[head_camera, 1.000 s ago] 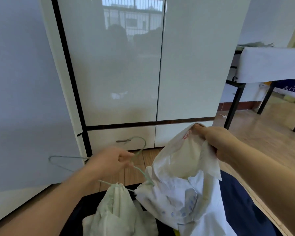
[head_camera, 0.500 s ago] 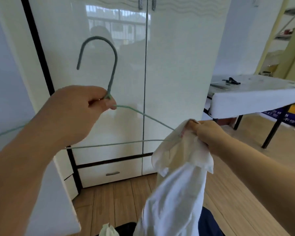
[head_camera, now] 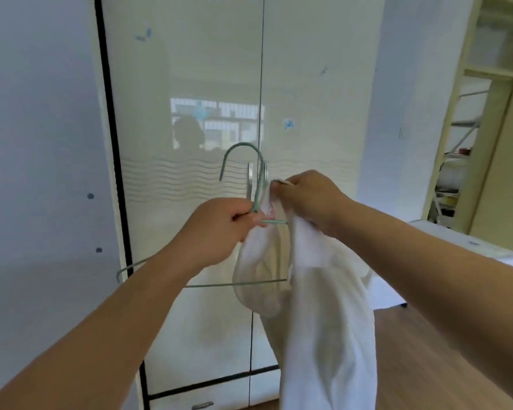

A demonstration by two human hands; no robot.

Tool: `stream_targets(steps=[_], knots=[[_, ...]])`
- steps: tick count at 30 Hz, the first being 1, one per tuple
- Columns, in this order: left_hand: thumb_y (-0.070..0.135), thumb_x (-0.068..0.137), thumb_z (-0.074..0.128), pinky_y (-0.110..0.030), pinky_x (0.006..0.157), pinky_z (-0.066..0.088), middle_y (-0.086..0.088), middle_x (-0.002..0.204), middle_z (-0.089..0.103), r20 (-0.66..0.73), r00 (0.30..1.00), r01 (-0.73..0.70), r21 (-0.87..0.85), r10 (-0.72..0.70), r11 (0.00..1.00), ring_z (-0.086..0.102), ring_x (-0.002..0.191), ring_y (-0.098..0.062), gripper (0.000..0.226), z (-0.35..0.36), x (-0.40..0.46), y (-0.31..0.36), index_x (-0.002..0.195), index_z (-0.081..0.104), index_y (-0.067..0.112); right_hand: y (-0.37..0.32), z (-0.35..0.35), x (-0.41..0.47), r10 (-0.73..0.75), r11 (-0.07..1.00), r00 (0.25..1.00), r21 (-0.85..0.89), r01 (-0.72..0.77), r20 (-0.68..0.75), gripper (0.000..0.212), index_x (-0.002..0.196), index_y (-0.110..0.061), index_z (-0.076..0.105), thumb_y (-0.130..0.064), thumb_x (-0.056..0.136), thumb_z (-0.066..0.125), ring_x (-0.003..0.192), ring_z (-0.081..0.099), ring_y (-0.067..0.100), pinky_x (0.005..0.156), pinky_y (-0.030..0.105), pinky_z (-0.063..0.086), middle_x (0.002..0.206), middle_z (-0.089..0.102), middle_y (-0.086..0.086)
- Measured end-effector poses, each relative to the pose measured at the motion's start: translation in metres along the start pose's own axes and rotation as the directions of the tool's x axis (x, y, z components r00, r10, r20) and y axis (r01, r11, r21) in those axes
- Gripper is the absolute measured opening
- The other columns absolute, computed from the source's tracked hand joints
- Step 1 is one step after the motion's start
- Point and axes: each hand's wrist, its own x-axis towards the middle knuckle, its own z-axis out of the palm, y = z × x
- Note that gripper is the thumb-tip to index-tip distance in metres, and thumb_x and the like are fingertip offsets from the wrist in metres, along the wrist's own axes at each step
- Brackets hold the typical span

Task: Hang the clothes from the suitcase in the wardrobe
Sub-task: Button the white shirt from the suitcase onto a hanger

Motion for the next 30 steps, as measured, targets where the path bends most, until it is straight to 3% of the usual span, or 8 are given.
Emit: stream_targets(steps=[4, 7, 10, 13, 17, 21, 26, 30], knots=[[0.013, 0.095, 0.053, -0.032, 0.063, 0.042, -0.009, 0.070, 0.063, -0.032, 0.999, -0.018, -0.100, 0.015, 0.995, 0.050, 0.061, -0.014, 0.031, -0.042, 0.007, 0.039, 0.066, 0.063, 0.018, -0.073, -0.039, 0.005, -0.093, 0.996, 0.995, 0.010, 0.094, -0.035, 0.035, 0.071, -0.006, 0.049, -0.029, 0.097, 0.049, 0.056, 0.035, 0.018, 0.048, 0.023, 0.026, 0.058, 0.035, 0.004], [0.018, 0.098, 0.053, -0.022, 0.058, 0.037, 0.003, 0.062, 0.058, -0.133, 0.991, -0.034, -0.219, 0.004, 0.975, 0.043, 0.054, -0.006, 0.028, -0.104, 0.003, 0.032, 0.078, 0.069, 0.028, -0.091, -0.061, -0.003, -0.076, 0.964, 0.997, -0.255, 0.069, -0.018, 0.045, 0.062, -0.006, 0.041, -0.032, 0.098, 0.047, 0.071, 0.041, 0.023, 0.047, 0.020, 0.025, 0.062, 0.037, 0.007], [0.019, 0.098, 0.053, -0.019, 0.057, 0.034, 0.012, 0.057, 0.055, -0.096, 0.995, -0.037, -0.233, 0.015, 0.972, 0.040, 0.055, -0.006, 0.022, -0.130, -0.004, 0.026, 0.085, 0.071, 0.016, -0.117, -0.050, -0.014, -0.075, 0.963, 0.993, -0.253, 0.096, 0.092, 0.037, 0.071, -0.008, 0.049, -0.033, 0.098, 0.048, 0.073, 0.044, 0.022, 0.048, 0.016, 0.029, 0.072, 0.047, 0.009], [0.015, 0.096, 0.056, -0.024, 0.061, 0.037, 0.011, 0.057, 0.057, 0.059, 0.997, -0.034, -0.151, 0.043, 0.988, 0.045, 0.054, -0.007, 0.026, -0.119, -0.018, 0.029, 0.072, 0.063, 0.007, -0.140, -0.016, -0.018, -0.108, 0.994, 0.988, 0.017, 0.106, 0.110, 0.033, 0.068, -0.006, 0.054, -0.027, 0.093, 0.058, 0.060, 0.046, 0.019, 0.055, 0.020, 0.039, 0.065, 0.051, 0.012], [0.016, 0.097, 0.056, -0.024, 0.065, 0.041, 0.006, 0.060, 0.055, 0.267, 0.963, 0.008, -0.197, 0.046, 0.980, 0.048, 0.060, -0.010, 0.026, -0.138, -0.035, 0.011, 0.075, 0.061, 0.002, -0.135, -0.013, -0.008, 0.039, 0.916, 0.997, 0.397, -0.063, 0.068, 0.038, 0.091, 0.017, 0.061, -0.020, 0.087, 0.068, 0.076, 0.056, 0.028, 0.074, 0.043, 0.050, 0.086, 0.063, 0.028], [0.014, 0.097, 0.052, -0.013, 0.064, 0.039, 0.005, 0.063, 0.049, 0.427, 0.901, -0.008, -0.155, 0.074, 0.988, 0.045, 0.063, -0.006, 0.019, -0.203, -0.046, -0.012, 0.093, 0.070, 0.010, -0.128, -0.022, -0.015, 0.051, 0.959, 0.993, 0.273, -0.079, 0.108, 0.032, 0.089, 0.005, 0.069, -0.027, 0.089, 0.066, 0.079, 0.060, 0.027, 0.078, 0.039, 0.049, 0.094, 0.068, 0.028], [0.045, 0.086, 0.064, -0.013, 0.074, 0.041, 0.006, 0.064, 0.052, 0.467, 0.884, -0.010, -0.003, 0.010, 1.000, 0.050, 0.070, -0.006, 0.030, -0.232, -0.039, -0.001, 0.088, 0.074, 0.017, -0.150, -0.016, -0.026, 0.032, 0.978, 0.947, 0.187, -0.096, 0.320, 0.028, 0.096, -0.003, 0.073, -0.029, 0.086, 0.069, 0.083, 0.066, 0.026, 0.084, 0.037, 0.053, 0.094, 0.072, 0.015], [0.018, 0.095, 0.058, -0.013, 0.063, 0.040, 0.003, 0.068, 0.059, 0.317, 0.948, -0.023, 0.146, -0.025, 0.989, 0.051, 0.067, -0.006, 0.024, -0.184, -0.028, 0.028, 0.076, 0.063, 0.004, -0.167, 0.014, -0.024, -0.021, 0.994, 0.963, 0.111, -0.009, 0.267, 0.016, 0.082, -0.008, 0.062, -0.019, 0.093, 0.059, 0.072, 0.053, 0.022, 0.064, 0.029, 0.044, 0.078, 0.058, 0.009]])
